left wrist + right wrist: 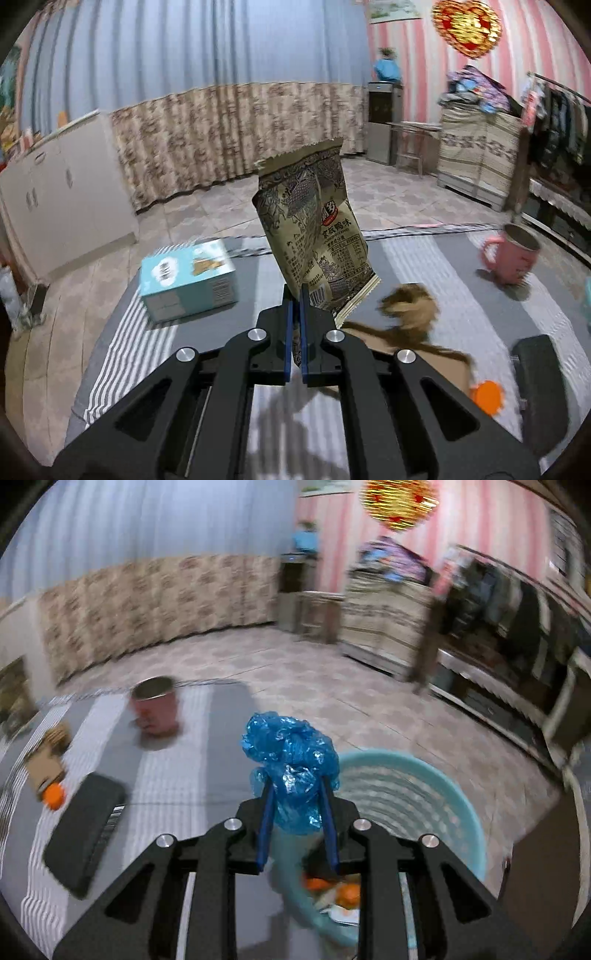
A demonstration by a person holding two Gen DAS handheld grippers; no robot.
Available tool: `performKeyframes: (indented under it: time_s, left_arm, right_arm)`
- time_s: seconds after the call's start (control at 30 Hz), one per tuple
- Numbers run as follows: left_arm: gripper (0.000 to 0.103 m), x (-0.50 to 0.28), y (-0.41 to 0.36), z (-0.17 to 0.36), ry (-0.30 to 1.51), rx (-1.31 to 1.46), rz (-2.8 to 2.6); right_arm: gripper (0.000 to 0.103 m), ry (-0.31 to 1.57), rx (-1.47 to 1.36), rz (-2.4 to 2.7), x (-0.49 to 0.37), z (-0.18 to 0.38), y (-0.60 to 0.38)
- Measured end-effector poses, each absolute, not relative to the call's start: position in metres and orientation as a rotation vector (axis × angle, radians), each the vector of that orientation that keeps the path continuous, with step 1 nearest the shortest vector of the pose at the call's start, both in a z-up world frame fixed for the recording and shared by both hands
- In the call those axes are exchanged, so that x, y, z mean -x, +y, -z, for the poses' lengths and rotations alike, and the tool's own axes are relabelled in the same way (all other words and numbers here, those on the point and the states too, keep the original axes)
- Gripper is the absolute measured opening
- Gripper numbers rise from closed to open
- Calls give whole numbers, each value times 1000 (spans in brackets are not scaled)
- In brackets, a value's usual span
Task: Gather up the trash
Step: 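Carry snack bag and blue bag over the blue basket and open both tools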
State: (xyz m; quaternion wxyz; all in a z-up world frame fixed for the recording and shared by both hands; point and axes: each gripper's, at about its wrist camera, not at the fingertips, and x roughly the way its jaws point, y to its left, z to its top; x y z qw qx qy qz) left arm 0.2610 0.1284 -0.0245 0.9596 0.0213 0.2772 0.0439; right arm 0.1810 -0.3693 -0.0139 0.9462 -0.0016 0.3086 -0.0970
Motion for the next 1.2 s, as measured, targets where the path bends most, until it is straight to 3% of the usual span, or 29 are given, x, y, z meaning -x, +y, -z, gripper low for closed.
performKeyframes:
  time_s: [0.3,0.67,0.93,0.97,1.0,1.03,1.07,1.1,1.2]
  left_arm:
    - [2,-228,-13,-14,519,-106,166]
    - [2,-210,-213,25,580,-166,462]
    - [5,-196,-291,43,609,-239,581]
    - [16,-198,-297,45,618,-245,583]
    - [40,-201,-298,44,624,-247,576]
    - [53,-204,-298,43,627,-242,561]
    - [73,-204,-295,40,621,-234,547]
    - [82,-202,-290,37,598,-217,519]
    - [89,-205,-279,31,574,-204,473]
  right_arm:
    - [24,607,-39,316,-185,11,-448]
    - [24,620,-104,361,-172,25,-508]
    - [24,589,-182,397,-160,24,-529]
    - [24,590,-181,397,-159,26,-527]
    - [24,591,-183,396,-160,26,-527]
    - [24,591,-186,394,-160,26,-527]
    - [24,596,-193,388,-161,27,-527]
    - [24,600,-196,385,-162,29,-527]
    - [24,623,-197,377,-166,34,-524]
